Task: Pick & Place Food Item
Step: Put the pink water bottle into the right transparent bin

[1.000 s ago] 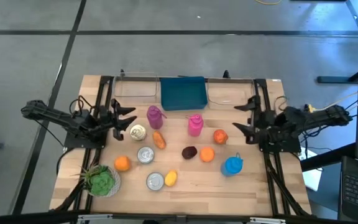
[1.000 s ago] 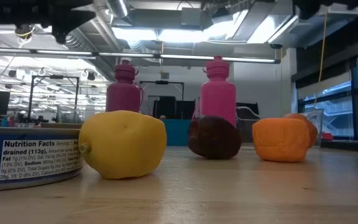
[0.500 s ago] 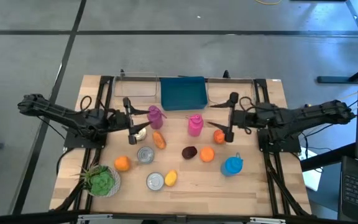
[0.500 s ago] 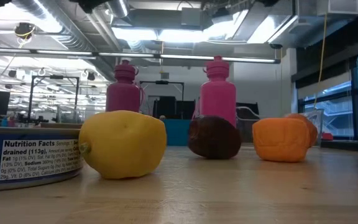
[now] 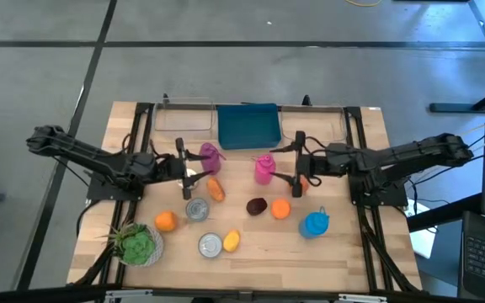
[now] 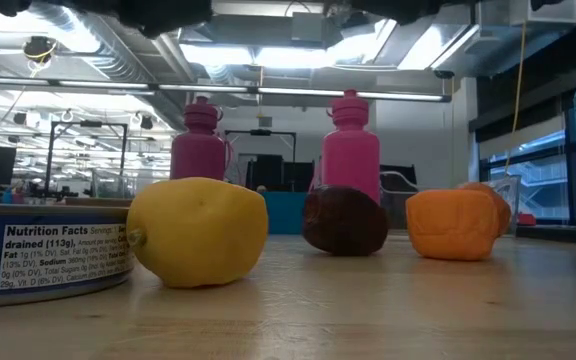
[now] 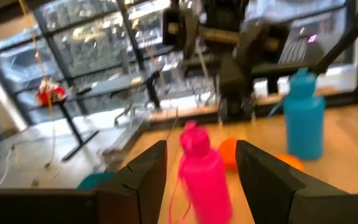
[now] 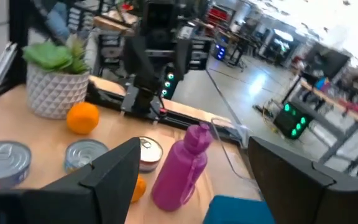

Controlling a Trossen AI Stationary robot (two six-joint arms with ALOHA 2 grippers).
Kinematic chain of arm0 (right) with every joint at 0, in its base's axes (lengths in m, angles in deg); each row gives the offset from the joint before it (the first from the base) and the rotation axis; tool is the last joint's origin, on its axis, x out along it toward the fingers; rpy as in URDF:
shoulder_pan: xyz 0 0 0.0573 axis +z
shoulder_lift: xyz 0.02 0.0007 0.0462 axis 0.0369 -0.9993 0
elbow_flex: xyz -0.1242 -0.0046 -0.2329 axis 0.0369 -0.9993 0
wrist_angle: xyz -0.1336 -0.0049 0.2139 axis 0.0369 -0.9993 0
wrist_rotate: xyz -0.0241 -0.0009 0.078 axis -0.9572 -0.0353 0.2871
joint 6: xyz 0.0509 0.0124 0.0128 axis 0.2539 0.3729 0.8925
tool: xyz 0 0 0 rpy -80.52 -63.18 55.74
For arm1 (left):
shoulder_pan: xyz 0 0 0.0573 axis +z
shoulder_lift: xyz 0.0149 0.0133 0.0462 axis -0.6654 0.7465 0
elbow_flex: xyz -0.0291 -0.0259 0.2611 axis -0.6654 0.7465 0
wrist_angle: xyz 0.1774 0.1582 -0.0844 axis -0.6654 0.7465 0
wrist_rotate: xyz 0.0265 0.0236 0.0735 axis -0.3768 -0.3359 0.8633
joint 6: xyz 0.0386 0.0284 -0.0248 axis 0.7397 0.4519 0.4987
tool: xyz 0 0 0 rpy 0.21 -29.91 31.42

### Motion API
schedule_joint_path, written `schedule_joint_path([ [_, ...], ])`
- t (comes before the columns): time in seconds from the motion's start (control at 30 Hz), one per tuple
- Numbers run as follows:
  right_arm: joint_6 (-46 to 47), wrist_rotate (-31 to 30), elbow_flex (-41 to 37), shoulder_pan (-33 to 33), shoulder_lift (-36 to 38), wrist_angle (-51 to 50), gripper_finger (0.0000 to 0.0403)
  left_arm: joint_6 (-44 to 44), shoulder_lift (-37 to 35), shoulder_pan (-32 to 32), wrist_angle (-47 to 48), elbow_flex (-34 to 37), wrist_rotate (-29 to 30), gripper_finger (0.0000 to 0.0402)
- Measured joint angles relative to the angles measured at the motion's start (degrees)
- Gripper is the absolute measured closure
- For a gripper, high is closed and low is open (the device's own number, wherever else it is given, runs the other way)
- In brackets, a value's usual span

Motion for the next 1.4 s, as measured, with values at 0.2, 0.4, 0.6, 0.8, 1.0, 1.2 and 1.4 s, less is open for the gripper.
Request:
schedule_joint_path([
  [0.2, 6.2, 3.0, -1.8, -4.3, 0.1, -0.1, 0.0108, -1.8, -0.1, 0.0, 2.5, 0.5, 2.4, 0.0215],
  [0.4, 12.1, 8.7, -5.3, -7.9, 0.1, 2.6, 0.0108, -1.8, -2.8, 1.2, 2.6, 3.3, 4.5, 0.0215],
  [0.6, 13.5, 9.2, -10.1, -8.4, 0.1, 9.6, 0.0108, -5.1, -9.9, 4.6, 2.7, 7.4, 0.4, 0.0215],
  [0.8, 15.9, 8.7, -13.4, -8.4, -0.4, 14.1, 0.0108, -8.5, -14.5, 7.5, 2.6, 10.6, -6.8, 0.0215],
  [1.0, 17.9, 8.1, -15.5, -8.4, -5.8, 21.1, 0.0108, -9.8, -15.1, 10.4, 2.7, 11.9, -7.4, 0.0217],
  [1.2, 17.9, 7.8, -15.5, -9.0, -11.3, 27.7, 0.0108, -10.5, -15.0, 11.5, 2.6, 11.9, -10.5, 0.0217],
  [1.4, 18.4, 8.8, -15.5, -11.2, -13.3, 27.8, 0.0108, -10.9, -15.0, 11.5, 2.7, 11.9, -10.7, 0.0216],
])
